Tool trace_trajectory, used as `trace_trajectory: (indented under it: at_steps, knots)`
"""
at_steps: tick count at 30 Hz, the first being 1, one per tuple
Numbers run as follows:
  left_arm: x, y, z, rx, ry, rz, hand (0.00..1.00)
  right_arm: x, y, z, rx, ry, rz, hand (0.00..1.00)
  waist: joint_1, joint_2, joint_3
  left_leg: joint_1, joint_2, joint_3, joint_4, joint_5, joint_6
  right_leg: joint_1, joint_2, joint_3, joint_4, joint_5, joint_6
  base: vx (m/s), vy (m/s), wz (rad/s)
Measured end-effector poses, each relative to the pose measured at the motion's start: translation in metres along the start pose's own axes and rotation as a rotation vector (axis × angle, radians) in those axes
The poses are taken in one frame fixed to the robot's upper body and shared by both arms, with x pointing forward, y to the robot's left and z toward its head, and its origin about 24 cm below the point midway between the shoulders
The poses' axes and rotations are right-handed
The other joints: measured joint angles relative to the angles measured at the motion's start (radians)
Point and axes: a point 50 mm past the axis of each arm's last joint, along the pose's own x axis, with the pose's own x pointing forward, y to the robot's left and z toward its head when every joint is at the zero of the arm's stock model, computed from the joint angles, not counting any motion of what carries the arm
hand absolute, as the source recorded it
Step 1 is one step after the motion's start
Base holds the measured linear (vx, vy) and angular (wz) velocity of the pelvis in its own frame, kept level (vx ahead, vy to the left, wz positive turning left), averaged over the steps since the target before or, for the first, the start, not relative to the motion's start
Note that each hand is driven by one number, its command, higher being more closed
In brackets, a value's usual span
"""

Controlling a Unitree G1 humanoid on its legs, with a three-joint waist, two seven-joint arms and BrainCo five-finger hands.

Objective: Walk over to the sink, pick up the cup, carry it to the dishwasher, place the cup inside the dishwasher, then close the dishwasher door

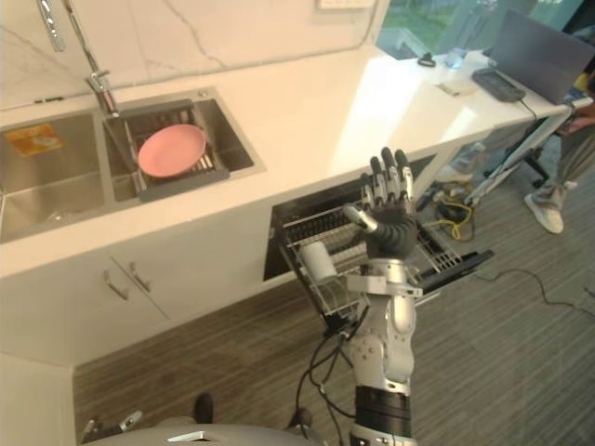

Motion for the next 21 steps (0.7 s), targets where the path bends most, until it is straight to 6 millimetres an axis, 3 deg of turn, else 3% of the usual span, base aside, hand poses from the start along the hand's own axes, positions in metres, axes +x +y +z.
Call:
trace_trajectory:
  at_steps: [2, 6, 9, 10, 12, 14, 15, 17, 18, 21]
  knots:
    - [0.0, 0.002, -0.001, 0.007, 0.002, -0.009, 0.0, -0.006, -0.01, 0.004, -0.029, -0.001, -0.039, 0.0, -0.008, -0.001, -0.001, 0.002, -0.001, -0.003, -0.009, -0.005, 0.002, 0.001, 0.001, 0.009, 0.001, -0.008, 0.003, 0.02, -0.008, -0.03]
    - [-0.002, 0.009, -0.008, 0.053, 0.025, -0.033, 0.0, -0.027, -0.043, 0.023, -0.128, -0.019, -0.206, 0.0, -0.066, 0.002, -0.004, 0.019, -0.001, -0.039, -0.009, -0.013, 0.006, -0.008, 0.025, 0.16, 0.086, -0.116, 0.001, 0.07, -0.017, 0.28]
    - [-0.001, 0.013, -0.012, 0.07, 0.044, -0.039, 0.0, -0.036, -0.057, 0.034, -0.174, -0.038, -0.3, 0.0, -0.074, -0.001, -0.012, 0.041, -0.004, -0.036, -0.01, -0.023, 0.005, -0.008, 0.031, 0.206, 0.131, -0.162, -0.006, 0.09, 0.004, 0.04]
    - [-0.001, 0.013, -0.012, 0.068, 0.044, -0.041, 0.0, -0.037, -0.059, 0.035, -0.179, -0.04, -0.307, 0.0, -0.073, -0.001, -0.012, 0.047, -0.005, -0.035, -0.009, -0.025, 0.004, -0.004, 0.03, 0.207, 0.134, -0.163, -0.008, 0.15, -0.003, 0.1]
    - [0.002, 0.011, -0.006, 0.045, 0.035, -0.047, 0.0, -0.038, -0.06, 0.036, -0.178, -0.042, -0.313, 0.0, -0.075, -0.013, -0.009, -0.018, -0.018, -0.019, 0.148, -0.074, 0.013, 0.014, 0.008, 0.187, 0.142, -0.16, 0.0, 0.12, 0.019, 0.37]
    - [0.005, 0.011, -0.001, 0.007, 0.015, -0.047, 0.0, -0.035, -0.058, 0.036, -0.179, -0.045, -0.3, 0.0, -0.07, -0.004, 0.018, -0.115, 0.003, 0.074, 0.414, -0.149, 0.005, 0.082, 0.001, 0.182, 0.142, -0.166, -0.005, 0.06, 0.114, 0.75]
    - [0.005, 0.013, -0.001, -0.021, 0.016, -0.039, 0.0, -0.033, -0.057, 0.036, -0.175, -0.05, -0.295, 0.0, -0.061, -0.003, 0.029, -0.112, 0.008, 0.091, 0.445, -0.153, 0.001, 0.114, 0.0, 0.183, 0.14, -0.171, -0.005, 0.02, 0.107, 0.57]
    - [0.004, 0.016, -0.004, -0.061, 0.027, -0.021, 0.0, -0.028, -0.057, 0.038, -0.179, -0.063, -0.28, 0.0, -0.049, 0.0, 0.028, -0.092, 0.004, 0.116, 0.408, -0.153, 0.001, 0.13, -0.003, 0.182, 0.136, -0.182, -0.006, -0.06, 0.079, 0.51]
    - [0.002, 0.016, -0.007, -0.08, 0.037, -0.021, 0.0, -0.018, -0.054, 0.042, -0.184, -0.086, -0.249, 0.0, -0.047, 0.01, 0.035, -0.056, -0.004, 0.142, 0.293, -0.15, 0.036, 0.124, -0.002, 0.181, 0.134, -0.204, 0.016, -0.1, 0.085, 0.59]
    - [-0.006, 0.016, -0.025, -0.107, 0.086, -0.007, 0.0, -0.012, -0.051, 0.04, -0.164, -0.078, -0.237, 0.0, -0.029, 0.011, 0.051, -0.031, -0.019, 0.139, 0.197, -0.086, 0.032, 0.123, -0.003, 0.177, 0.111, -0.195, 0.007, -0.15, 0.041, 0.23]
